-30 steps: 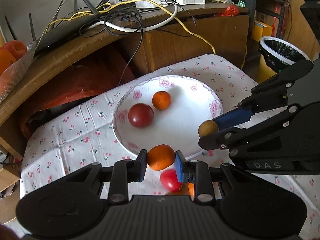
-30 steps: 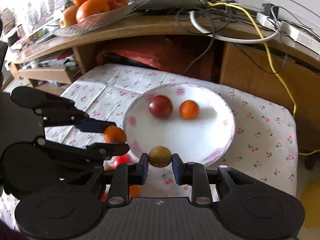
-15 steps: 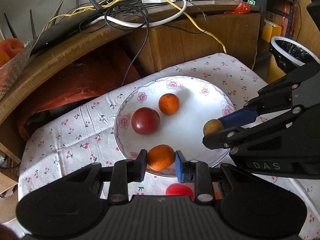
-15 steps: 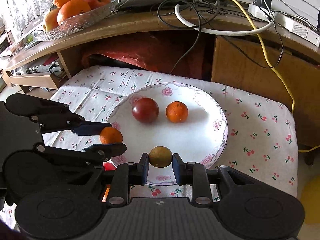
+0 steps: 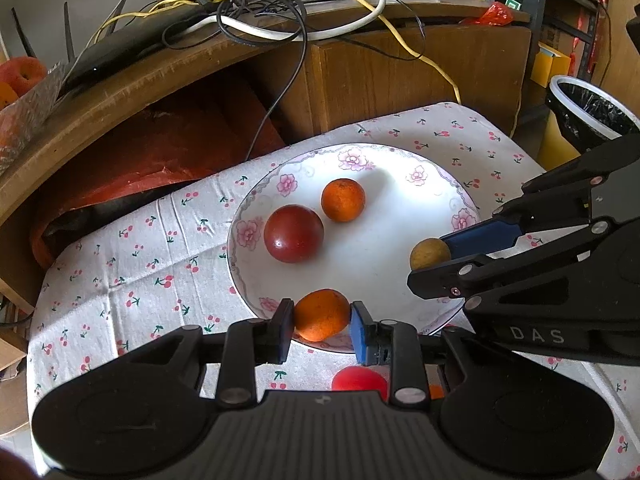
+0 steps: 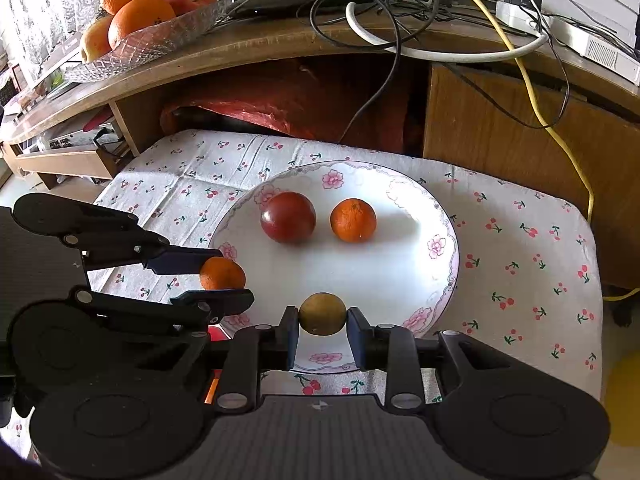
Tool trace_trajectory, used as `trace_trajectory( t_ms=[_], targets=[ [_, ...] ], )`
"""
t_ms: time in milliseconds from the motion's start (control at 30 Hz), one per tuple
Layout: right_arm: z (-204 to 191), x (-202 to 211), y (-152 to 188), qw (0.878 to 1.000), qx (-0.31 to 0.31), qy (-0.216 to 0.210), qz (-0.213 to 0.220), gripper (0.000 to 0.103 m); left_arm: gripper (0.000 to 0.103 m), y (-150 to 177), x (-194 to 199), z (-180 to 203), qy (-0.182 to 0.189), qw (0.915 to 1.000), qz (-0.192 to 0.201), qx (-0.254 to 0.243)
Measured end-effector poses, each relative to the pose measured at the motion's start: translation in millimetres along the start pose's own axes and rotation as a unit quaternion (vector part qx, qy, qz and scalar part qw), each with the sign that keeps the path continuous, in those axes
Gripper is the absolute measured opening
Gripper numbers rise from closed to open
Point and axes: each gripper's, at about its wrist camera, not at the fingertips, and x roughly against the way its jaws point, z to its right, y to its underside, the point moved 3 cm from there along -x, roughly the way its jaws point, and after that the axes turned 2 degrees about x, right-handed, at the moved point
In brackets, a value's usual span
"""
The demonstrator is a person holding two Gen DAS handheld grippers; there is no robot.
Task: Organize fruits
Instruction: 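Carry the brown fruit and tangerine in both grippers over the white bowl, then open both grippers to drop the brown fruit and tangerine into the bowl, then withdraw both grippers from the bowl toward the remaining fruits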
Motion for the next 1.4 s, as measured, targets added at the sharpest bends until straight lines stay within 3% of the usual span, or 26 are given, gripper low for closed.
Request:
trace_trajectory(
  t_ms=[1400],
  targets=[
    [-14.4, 25.6, 4.9, 1.000, 0.017, -0.004, 0.016, 0.026, 0.039, 8.6, 30.4, 4.5, 0.005, 0.9998, 0.017, -0.011]
  ],
)
